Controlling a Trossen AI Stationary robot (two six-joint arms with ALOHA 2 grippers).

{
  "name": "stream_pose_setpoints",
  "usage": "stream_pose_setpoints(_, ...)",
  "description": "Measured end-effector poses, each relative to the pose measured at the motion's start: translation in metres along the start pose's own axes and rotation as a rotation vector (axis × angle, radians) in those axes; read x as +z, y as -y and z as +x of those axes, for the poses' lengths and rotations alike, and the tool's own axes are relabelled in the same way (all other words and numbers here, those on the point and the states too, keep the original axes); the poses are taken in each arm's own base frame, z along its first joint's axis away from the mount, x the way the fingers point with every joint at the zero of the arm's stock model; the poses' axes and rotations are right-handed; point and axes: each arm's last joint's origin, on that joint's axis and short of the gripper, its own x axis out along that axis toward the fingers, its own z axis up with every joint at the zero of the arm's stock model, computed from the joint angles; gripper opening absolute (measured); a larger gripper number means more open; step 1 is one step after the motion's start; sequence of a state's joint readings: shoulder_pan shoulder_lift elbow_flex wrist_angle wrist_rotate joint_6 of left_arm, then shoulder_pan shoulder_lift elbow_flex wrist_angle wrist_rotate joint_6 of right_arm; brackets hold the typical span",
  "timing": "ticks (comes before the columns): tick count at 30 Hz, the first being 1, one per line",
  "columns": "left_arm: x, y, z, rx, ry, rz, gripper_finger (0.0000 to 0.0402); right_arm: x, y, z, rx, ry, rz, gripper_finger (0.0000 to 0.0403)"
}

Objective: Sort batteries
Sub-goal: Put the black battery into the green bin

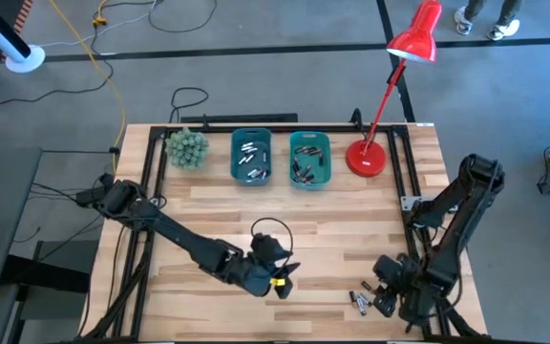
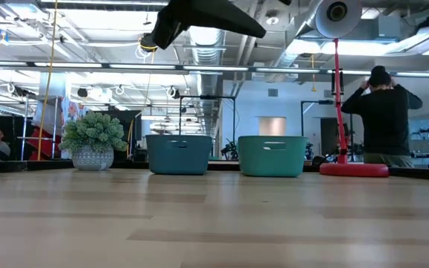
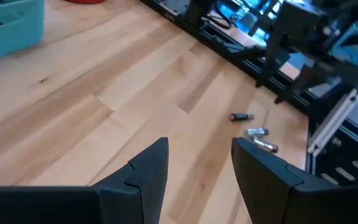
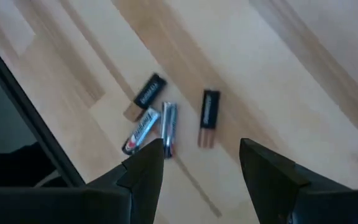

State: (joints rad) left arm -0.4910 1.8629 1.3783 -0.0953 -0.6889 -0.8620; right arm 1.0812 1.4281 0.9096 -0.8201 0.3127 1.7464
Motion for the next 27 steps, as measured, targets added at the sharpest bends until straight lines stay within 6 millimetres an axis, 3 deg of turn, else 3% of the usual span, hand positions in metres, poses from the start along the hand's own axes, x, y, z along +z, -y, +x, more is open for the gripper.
stream_pose_setpoints(10,-0.001,0.001,-0.001,0.005,0.008,-0.061,0.0171,0.029,-0.002,0.017,-0.078,-0.097,-0.061,0.0226)
stream_pose_setpoints(14,-0.001,0.001,-0.001,0.005,0.007,-0.064,0.0171,0.030,-0.006,0.034,-0.115,-0.158,-0.088,0.0226)
stream_pose_setpoints(27,0.000,-0.001,0.000,0.011,0.008,-0.068,0.0171,0.021,-0.010,0.064,-0.196,-0.230,-0.132,0.0226)
